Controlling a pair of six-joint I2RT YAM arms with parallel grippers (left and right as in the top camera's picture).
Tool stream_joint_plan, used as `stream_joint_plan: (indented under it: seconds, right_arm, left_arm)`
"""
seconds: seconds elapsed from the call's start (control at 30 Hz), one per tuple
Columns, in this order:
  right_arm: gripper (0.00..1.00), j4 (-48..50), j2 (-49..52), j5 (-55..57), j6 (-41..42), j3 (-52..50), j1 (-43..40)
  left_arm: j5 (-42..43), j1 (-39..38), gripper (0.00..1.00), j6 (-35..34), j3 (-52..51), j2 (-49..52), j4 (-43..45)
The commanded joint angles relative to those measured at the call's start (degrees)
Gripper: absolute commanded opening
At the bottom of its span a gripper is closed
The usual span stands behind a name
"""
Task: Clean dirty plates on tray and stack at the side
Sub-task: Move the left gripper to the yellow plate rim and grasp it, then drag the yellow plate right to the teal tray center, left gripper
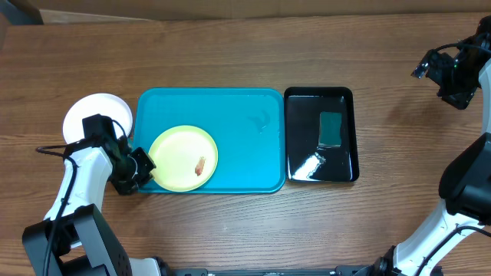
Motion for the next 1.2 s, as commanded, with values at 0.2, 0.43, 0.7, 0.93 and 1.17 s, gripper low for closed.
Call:
stream_joint_plan:
  seconds: [0.2,0.43,0.7,0.93,1.17]
  right_arm:
    - [1.0,0.15,-0.81,-0.26,0.24,1.11,0.26]
    - [1.0,0.17,-0.81,-0.26,0.22,1.09,0.26]
    - [1.0,0.17,-0.81,-0.26,0.22,1.09,0.26]
    - [1.0,0.17,-0.81,-0.26,0.24,1.09,0.26]
    - [1.0,0.17,-0.81,-0.26,0.22,1.09,0.26]
  left_arm:
    - [4.46,-8.83,0.06,-1.05,1.22,0.11,7.34]
    - [-5.38,-17.79,0.25,-1.46,14.99,0.11,-0.85]
    - [-13.99,-18.25,0.42,7.78,29.49,0.13,-11.87]
    - [-16.26,-17.94,0.45,15.43,24.98,1.51,-10.03]
    - [-17.16,-17.62,0.49,15.45,21.62,6.88,-5.6]
